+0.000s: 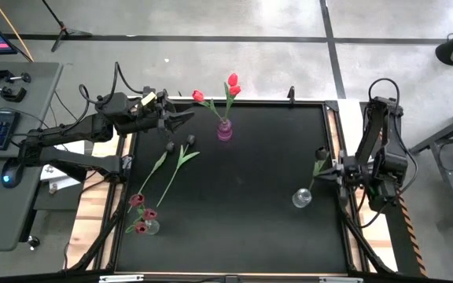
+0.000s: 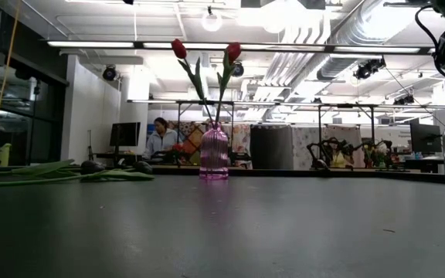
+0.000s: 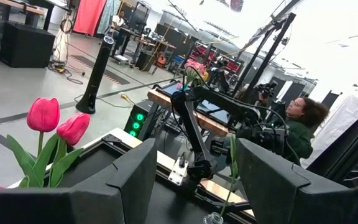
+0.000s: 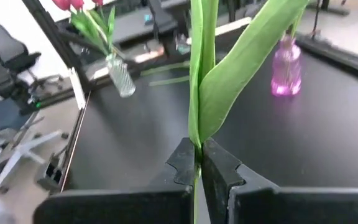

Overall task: Sort flowers into vase by color
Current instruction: Put the right black tulip into the right transparent vase

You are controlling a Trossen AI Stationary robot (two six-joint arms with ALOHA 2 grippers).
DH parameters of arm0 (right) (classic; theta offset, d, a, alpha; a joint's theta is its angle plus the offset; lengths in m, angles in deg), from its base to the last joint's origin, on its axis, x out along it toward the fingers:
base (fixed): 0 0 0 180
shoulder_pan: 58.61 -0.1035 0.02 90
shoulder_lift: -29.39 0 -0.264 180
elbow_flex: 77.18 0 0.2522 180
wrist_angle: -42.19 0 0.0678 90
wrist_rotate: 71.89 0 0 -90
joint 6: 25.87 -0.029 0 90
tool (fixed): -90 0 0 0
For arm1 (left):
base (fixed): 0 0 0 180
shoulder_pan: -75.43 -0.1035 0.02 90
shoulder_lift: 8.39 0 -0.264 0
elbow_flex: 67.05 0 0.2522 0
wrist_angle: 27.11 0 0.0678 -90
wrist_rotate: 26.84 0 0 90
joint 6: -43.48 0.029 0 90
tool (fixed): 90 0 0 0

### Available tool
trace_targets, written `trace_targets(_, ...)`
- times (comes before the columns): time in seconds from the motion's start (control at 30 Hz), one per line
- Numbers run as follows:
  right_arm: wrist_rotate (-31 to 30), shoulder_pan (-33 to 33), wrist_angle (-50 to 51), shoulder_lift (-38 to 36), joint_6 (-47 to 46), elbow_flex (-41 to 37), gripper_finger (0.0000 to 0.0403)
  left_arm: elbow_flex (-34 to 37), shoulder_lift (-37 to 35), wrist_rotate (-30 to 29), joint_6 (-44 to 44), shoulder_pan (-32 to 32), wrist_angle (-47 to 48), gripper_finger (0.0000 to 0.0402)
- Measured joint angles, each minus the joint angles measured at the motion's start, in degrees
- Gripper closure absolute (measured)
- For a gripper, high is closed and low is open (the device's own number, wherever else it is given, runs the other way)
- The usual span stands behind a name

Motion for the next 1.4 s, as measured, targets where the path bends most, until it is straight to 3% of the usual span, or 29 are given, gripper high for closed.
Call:
trace_targets(0.2,4.50,0.04,0.07,-0.60,-7.04,0.04,0.0374,0.00,0.00,0.00,0.01,0.00,0.00,0.0195)
trace_targets(0.5,6.13,0.59,-0.20,-0.60,-10.35,0.09,0.0235,0.00,0.20,-0.07,0.57,0.00,0.04,0.0195)
trace_targets(0.73,18.63,0.59,-4.16,-1.44,-10.56,0.13,0.0154,0.00,0.26,-0.10,1.28,0.00,0.04,0.0195)
trace_targets(0.9,22.25,0.60,-9.77,-2.44,-16.42,0.15,0.0140,0.00,0.26,-0.26,3.22,0.00,0.02,0.0195)
trace_targets(1.13,17.13,0.90,-22.44,-2.33,-23.30,0.15,0.0140,0.00,0.26,1.40,3.04,0.00,0.04,0.0195)
trace_targets(1.3,11.68,3.77,-38.43,-0.87,-10.99,0.15,0.0140,0.00,0.26,5.08,2.66,0.00,1.55,0.0195)
trace_targets(1.4,10.42,6.76,-51.25,0.61,1.71,0.15,0.0140,0.00,0.28,6.23,-3.79,0.00,5.15,0.0195)
